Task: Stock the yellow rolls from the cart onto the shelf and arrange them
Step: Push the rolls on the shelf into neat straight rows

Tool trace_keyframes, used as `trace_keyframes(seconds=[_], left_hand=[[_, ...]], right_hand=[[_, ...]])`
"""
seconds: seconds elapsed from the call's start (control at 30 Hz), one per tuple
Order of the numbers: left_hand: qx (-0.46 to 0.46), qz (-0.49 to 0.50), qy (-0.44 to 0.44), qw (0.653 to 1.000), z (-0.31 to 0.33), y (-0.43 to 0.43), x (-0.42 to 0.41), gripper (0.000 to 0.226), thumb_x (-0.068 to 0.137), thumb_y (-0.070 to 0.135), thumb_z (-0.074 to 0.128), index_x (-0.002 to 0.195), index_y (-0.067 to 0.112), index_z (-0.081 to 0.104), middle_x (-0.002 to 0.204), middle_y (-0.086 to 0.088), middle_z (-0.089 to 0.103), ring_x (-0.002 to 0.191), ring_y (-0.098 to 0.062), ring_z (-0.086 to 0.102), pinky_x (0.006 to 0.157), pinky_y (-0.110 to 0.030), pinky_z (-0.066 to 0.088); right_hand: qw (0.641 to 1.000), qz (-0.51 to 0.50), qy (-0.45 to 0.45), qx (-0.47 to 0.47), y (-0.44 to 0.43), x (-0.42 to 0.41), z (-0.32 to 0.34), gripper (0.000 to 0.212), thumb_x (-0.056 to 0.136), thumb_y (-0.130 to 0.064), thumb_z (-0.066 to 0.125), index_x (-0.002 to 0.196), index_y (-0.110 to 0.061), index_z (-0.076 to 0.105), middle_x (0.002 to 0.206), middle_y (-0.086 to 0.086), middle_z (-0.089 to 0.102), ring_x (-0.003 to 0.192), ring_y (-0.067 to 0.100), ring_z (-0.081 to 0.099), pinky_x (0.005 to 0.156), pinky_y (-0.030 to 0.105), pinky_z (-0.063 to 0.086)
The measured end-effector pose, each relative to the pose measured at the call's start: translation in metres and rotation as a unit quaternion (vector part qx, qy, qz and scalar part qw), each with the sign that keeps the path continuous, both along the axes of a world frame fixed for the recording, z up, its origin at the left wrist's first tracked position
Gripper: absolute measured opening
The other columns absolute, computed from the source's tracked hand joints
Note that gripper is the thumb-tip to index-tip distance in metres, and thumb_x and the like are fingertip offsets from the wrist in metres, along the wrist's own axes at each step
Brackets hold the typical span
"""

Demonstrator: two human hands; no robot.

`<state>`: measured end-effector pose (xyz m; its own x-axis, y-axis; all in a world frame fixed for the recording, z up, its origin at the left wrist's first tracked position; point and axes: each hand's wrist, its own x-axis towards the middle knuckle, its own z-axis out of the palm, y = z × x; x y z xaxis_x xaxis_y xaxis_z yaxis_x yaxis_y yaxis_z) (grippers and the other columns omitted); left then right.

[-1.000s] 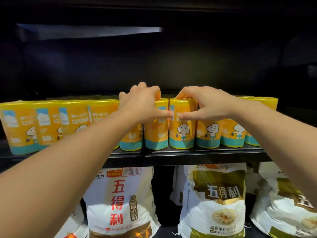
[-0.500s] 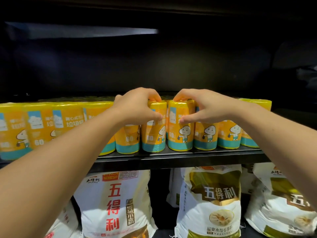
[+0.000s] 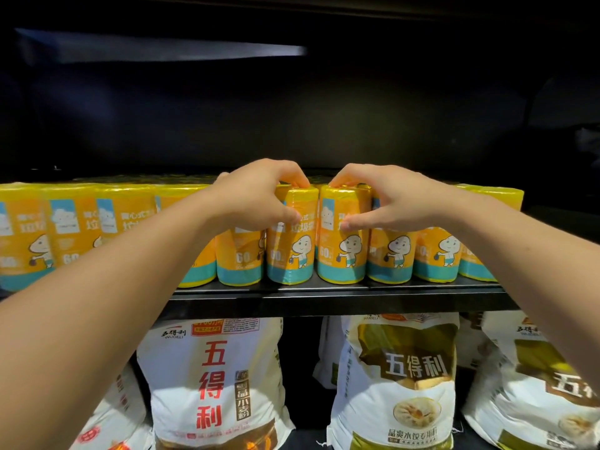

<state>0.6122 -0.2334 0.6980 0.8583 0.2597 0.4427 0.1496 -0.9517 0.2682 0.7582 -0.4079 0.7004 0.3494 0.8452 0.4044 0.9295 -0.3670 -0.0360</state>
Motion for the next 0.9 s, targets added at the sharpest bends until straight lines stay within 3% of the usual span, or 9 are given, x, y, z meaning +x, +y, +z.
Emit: trace_keyframes(seconds=[0.27, 0.37, 0.43, 0.5, 0.77, 0.9], left_hand=[[-0.014, -0.010, -0.004, 1.000, -0.0002, 0.0013, -0.0018, 0.051, 0.083, 0.027, 0.077, 0.124, 0.045, 0.051, 0.135, 0.008, 0.051, 0.120, -0.018, 0.053, 0.102, -0.052, 0.046], [-0.030, -0.026, -0.005, 0.999, 0.0012, 0.0023, -0.0024, 0.051, 0.085, 0.018, 0.075, 0.123, 0.042, 0.051, 0.132, 0.006, 0.051, 0.113, -0.017, 0.055, 0.082, -0.035, 0.056], [-0.040, -0.040, 0.001, 0.998, 0.0025, 0.0032, -0.0018, 0.050, 0.086, 0.012, 0.073, 0.119, 0.041, 0.050, 0.127, 0.007, 0.053, 0.107, -0.016, 0.057, 0.066, -0.022, 0.052], [-0.040, -0.043, 0.004, 0.998, 0.0033, 0.0038, -0.0009, 0.051, 0.086, 0.010, 0.072, 0.118, 0.041, 0.049, 0.127, 0.007, 0.053, 0.106, -0.016, 0.057, 0.062, -0.019, 0.049], [-0.032, -0.039, 0.002, 0.999, 0.0020, 0.0040, -0.0004, 0.053, 0.086, 0.011, 0.072, 0.123, 0.040, 0.048, 0.126, 0.007, 0.054, 0.107, -0.015, 0.057, 0.071, -0.025, 0.054], [-0.008, -0.027, 0.007, 1.000, 0.0014, 0.0026, -0.0016, 0.056, 0.086, 0.013, 0.072, 0.128, 0.040, 0.046, 0.125, 0.008, 0.054, 0.105, -0.014, 0.057, 0.089, -0.042, 0.055]], right_hand=[[1.000, -0.006, -0.007, 0.001, -0.0002, -0.0030, -0.0004, 0.058, 0.083, -0.052, 0.069, 0.132, -0.039, 0.041, 0.124, -0.014, 0.057, 0.109, 0.011, 0.058, 0.086, 0.037, 0.058], [1.000, -0.007, -0.006, 0.001, 0.0000, -0.0033, 0.0002, 0.059, 0.083, -0.052, 0.069, 0.133, -0.039, 0.041, 0.125, -0.014, 0.057, 0.109, 0.010, 0.059, 0.086, 0.037, 0.058], [1.000, -0.008, -0.007, -0.002, -0.0002, -0.0037, 0.0007, 0.059, 0.083, -0.052, 0.069, 0.133, -0.039, 0.041, 0.124, -0.014, 0.057, 0.109, 0.010, 0.059, 0.086, 0.037, 0.057], [1.000, -0.008, -0.012, -0.004, -0.0004, -0.0040, 0.0007, 0.059, 0.083, -0.052, 0.069, 0.133, -0.039, 0.040, 0.125, -0.014, 0.057, 0.109, 0.010, 0.059, 0.087, 0.038, 0.057], [1.000, -0.012, -0.012, -0.006, 0.0002, -0.0044, 0.0003, 0.060, 0.082, -0.053, 0.069, 0.133, -0.039, 0.040, 0.125, -0.014, 0.057, 0.108, 0.011, 0.059, 0.086, 0.038, 0.058], [1.000, -0.017, -0.017, -0.007, 0.0005, -0.0062, 0.0006, 0.060, 0.082, -0.053, 0.069, 0.132, -0.039, 0.040, 0.121, -0.016, 0.056, 0.107, 0.010, 0.059, 0.085, 0.037, 0.058]])
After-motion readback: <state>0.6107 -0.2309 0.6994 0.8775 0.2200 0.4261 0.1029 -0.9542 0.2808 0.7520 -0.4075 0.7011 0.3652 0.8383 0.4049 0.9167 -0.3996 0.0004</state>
